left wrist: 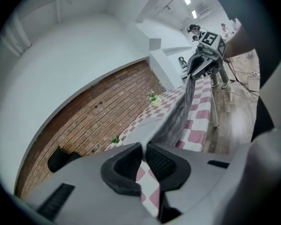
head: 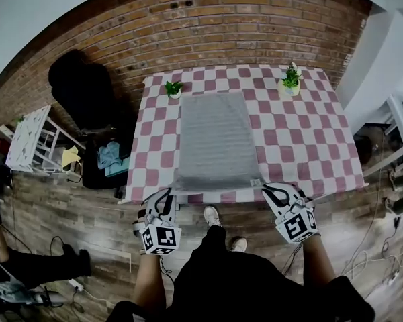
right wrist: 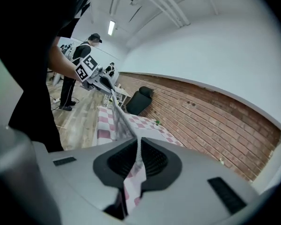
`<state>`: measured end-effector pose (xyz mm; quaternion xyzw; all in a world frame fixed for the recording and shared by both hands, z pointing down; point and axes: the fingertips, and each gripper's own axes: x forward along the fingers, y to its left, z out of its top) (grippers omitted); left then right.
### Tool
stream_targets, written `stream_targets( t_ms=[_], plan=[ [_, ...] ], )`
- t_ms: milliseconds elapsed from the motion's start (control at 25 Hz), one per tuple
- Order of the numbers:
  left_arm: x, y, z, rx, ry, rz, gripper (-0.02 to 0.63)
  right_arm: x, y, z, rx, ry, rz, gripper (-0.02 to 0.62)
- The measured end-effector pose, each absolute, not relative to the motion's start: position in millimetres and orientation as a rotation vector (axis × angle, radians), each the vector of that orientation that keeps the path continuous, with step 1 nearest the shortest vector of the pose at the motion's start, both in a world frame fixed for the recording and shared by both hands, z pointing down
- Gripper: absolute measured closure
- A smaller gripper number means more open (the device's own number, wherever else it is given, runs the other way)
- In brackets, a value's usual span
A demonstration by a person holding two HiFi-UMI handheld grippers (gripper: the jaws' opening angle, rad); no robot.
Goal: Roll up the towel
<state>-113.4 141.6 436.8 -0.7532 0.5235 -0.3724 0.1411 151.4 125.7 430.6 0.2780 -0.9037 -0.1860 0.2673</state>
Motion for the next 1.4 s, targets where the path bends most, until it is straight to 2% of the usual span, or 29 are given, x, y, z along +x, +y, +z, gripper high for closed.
stream_targets(
  t_ms=[1400],
  plan=[
    [-158,-142,513,-2.246,1.303,-1.336,0.571,110,-151,491,0.802,-2.226,-0.556,0.572]
  ],
)
